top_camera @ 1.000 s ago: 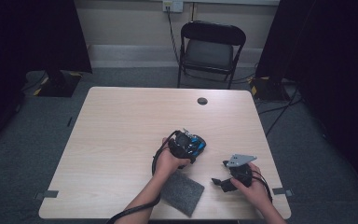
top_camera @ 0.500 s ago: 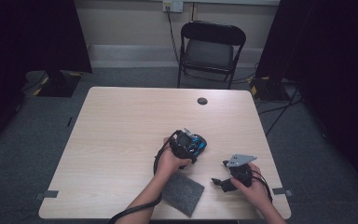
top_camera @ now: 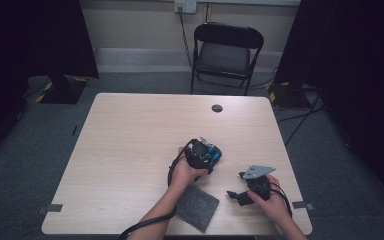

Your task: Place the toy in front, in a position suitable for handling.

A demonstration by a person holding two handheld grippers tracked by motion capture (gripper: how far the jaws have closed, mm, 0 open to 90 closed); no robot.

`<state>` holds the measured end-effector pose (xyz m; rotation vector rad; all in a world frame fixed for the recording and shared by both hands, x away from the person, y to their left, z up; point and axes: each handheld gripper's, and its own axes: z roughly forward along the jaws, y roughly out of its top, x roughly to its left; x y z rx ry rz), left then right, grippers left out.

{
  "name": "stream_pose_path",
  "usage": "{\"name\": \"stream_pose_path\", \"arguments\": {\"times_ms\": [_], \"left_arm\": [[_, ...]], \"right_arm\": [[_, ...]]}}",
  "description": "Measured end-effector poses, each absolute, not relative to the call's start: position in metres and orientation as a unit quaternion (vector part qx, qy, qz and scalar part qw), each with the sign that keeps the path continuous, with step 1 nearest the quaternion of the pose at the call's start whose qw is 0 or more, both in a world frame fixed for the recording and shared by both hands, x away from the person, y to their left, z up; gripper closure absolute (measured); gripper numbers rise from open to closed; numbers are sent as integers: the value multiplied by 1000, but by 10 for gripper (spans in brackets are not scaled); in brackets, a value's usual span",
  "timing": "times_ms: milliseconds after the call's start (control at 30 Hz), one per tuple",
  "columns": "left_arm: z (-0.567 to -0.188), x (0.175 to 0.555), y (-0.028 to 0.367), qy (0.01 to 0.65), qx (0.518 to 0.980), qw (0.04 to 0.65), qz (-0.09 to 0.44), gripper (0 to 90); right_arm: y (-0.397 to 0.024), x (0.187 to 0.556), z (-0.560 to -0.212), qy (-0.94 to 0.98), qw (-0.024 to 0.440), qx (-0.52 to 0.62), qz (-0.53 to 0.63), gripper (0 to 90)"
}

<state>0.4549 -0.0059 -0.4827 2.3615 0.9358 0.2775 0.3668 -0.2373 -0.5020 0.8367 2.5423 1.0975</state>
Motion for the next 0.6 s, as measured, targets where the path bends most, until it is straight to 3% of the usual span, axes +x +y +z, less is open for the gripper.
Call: {"name": "stream_pose_path", "arguments": {"times_ms": [600], "left_arm": [[-463,455,-3,349,884,292,104,273]], "right_arm": [[-237,367,-502,872,124,287,377,116]]}}
